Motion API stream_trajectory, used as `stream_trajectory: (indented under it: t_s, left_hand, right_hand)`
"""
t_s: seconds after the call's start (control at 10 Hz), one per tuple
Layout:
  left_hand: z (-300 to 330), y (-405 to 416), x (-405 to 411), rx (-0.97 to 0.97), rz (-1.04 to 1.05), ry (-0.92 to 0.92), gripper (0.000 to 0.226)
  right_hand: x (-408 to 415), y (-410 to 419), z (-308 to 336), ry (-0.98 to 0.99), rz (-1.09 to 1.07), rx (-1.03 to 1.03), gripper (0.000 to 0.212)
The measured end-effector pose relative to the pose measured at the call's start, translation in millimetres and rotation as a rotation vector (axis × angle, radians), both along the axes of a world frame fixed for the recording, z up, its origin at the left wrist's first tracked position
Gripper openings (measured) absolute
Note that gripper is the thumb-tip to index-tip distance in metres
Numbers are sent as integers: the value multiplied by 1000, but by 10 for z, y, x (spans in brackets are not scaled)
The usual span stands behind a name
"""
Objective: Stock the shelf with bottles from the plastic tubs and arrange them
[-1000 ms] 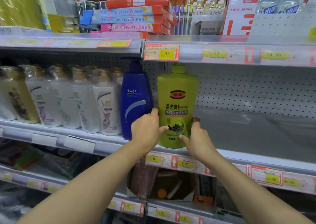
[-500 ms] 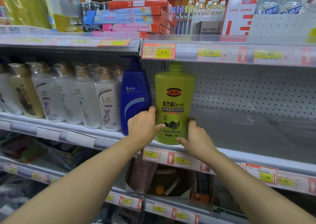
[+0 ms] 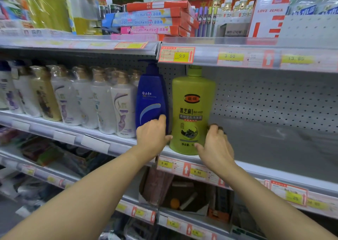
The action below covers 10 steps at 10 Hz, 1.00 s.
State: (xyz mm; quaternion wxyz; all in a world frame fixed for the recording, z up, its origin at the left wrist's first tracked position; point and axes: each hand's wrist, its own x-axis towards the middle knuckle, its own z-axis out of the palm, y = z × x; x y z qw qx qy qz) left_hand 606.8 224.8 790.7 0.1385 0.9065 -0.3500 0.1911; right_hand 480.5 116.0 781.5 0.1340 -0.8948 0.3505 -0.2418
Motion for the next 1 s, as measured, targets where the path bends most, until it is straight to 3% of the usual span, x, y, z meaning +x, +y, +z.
stream_trajectory:
  t_s: [0.3,0.5,0.7,1.0]
  left_hand:
    - [-54,397,333,-68,74,91,55]
    - [-53,502,556,-147,33,174,53]
    - [-71,501,672,-143,-23,197,52]
    - [-48,763,829,-62,-43,166,53]
  right_hand:
    - [-3,413,-10,-22,193,-62,46]
    - [293,693,-3,8,354,62,62]
    - [575,797,-42,2,326,109,76]
    - [704,952,-103,26,235,66,75]
